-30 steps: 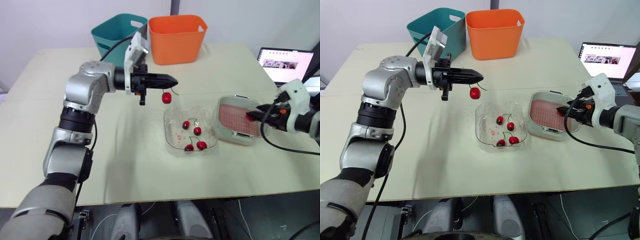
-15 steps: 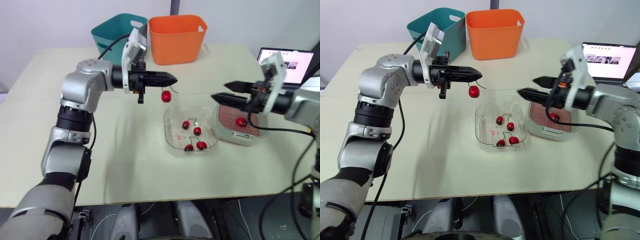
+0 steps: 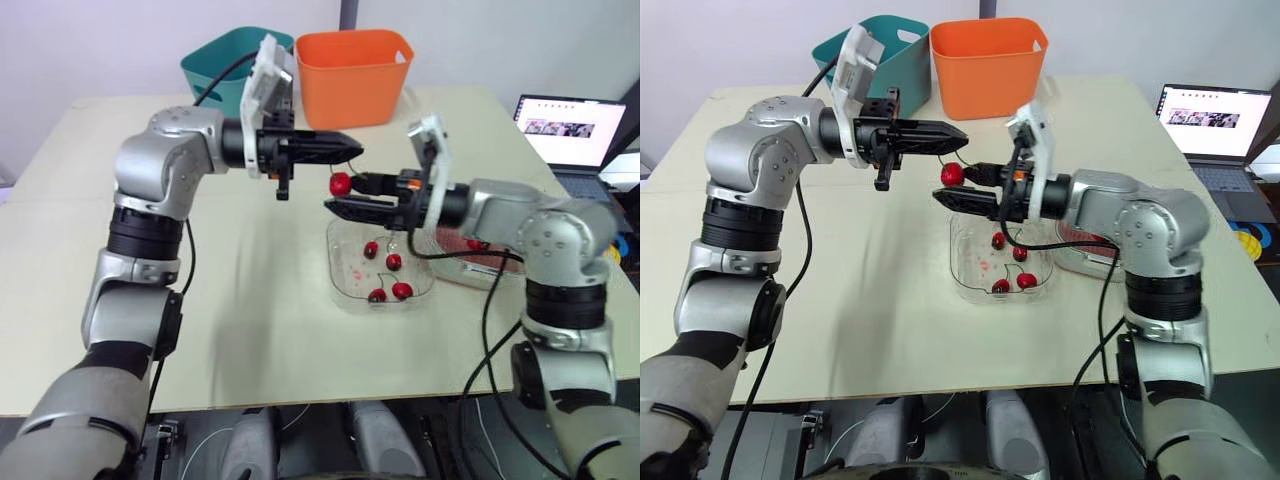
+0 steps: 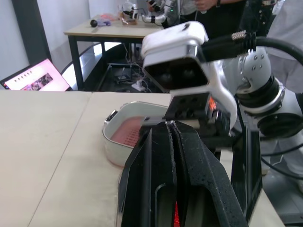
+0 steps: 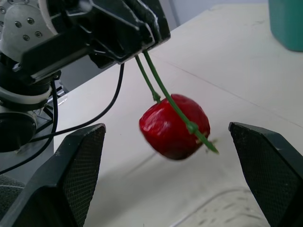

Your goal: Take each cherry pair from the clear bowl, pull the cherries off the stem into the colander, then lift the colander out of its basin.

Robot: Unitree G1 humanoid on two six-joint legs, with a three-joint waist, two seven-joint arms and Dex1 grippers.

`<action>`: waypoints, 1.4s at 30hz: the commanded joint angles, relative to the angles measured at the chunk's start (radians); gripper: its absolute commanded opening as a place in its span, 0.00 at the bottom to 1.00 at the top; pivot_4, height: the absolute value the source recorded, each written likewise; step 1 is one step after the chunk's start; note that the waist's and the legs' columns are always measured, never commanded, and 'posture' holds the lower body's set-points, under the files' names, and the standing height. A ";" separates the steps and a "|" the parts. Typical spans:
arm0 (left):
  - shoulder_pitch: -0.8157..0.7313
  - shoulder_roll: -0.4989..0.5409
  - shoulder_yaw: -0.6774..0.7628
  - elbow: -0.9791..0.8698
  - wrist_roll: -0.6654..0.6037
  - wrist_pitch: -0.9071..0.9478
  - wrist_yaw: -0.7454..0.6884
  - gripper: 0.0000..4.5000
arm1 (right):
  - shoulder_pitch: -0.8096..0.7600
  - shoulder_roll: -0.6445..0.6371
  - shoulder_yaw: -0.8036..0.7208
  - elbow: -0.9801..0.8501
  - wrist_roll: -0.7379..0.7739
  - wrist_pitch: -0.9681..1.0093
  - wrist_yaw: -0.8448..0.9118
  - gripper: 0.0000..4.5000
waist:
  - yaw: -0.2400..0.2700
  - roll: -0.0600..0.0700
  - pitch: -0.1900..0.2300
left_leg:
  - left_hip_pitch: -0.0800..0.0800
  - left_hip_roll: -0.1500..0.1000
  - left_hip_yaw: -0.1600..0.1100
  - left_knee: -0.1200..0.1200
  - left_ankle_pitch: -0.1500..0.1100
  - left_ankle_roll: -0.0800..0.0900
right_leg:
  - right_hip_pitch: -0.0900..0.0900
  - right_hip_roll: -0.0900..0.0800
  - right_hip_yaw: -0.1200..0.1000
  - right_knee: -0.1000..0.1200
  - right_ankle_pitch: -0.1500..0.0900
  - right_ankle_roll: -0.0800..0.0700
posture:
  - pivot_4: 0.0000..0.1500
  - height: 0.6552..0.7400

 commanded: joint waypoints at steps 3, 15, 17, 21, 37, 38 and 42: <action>-0.004 0.007 0.019 -0.040 -0.024 0.009 0.010 0.00 | -0.040 0.023 -0.001 0.003 -0.012 -0.038 0.001 0.98 | 0.001 0.000 0.000 | 0.000 0.000 0.000 0.001 0.000 0.000 | 0.000 0.000 0.000 0.000 0.000 0.000 | 1.00 1.00; 0.011 -0.002 0.010 -0.055 -0.028 0.012 0.023 0.00 | -0.041 0.059 0.001 0.010 -0.024 -0.047 -0.014 0.62 | 0.000 0.000 0.000 | 0.000 0.000 0.000 0.000 0.000 0.000 | 0.000 0.000 0.000 0.000 0.000 0.000 | 1.00 1.00; 0.012 -0.002 0.009 -0.053 -0.025 0.009 0.023 0.00 | -0.039 0.060 -0.001 0.006 -0.023 -0.045 -0.017 0.47 | 0.000 0.000 0.000 | 0.000 0.000 0.000 0.000 0.000 0.000 | 0.000 0.000 0.000 0.000 0.000 0.000 | 1.00 1.00; 0.012 0.000 0.008 -0.045 -0.018 0.001 0.022 0.00 | -0.035 0.057 -0.002 -0.003 -0.023 -0.042 -0.019 0.23 | 0.000 0.000 0.000 | 0.000 0.000 0.000 0.000 0.000 0.000 | 0.000 0.000 0.000 0.000 0.000 0.000 | 1.00 1.00; -0.038 0.002 0.018 0.043 0.015 -0.069 0.022 0.00 | 0.114 -0.017 0.060 -0.127 -0.024 0.007 -0.010 0.22 | 0.000 0.000 0.000 | 0.000 0.000 0.000 0.000 0.000 0.000 | 0.000 0.000 0.000 0.000 0.000 0.000 | 1.00 1.00; -0.035 0.002 0.016 0.042 0.015 -0.070 0.022 0.00 | 0.120 -0.020 0.058 -0.133 -0.023 0.010 -0.011 0.22 | -0.001 0.000 0.000 | 0.000 0.000 0.000 0.000 0.000 0.000 | 0.000 0.000 0.000 0.000 0.000 0.000 | 1.00 1.00; -0.023 0.003 0.011 0.032 0.015 -0.069 0.021 0.00 | 0.130 -0.041 0.026 -0.152 -0.012 0.020 -0.016 0.22 | 0.000 0.000 0.000 | 0.000 0.000 0.000 0.000 0.000 0.000 | 0.000 0.000 0.000 0.000 -0.001 -0.001 | 1.00 1.00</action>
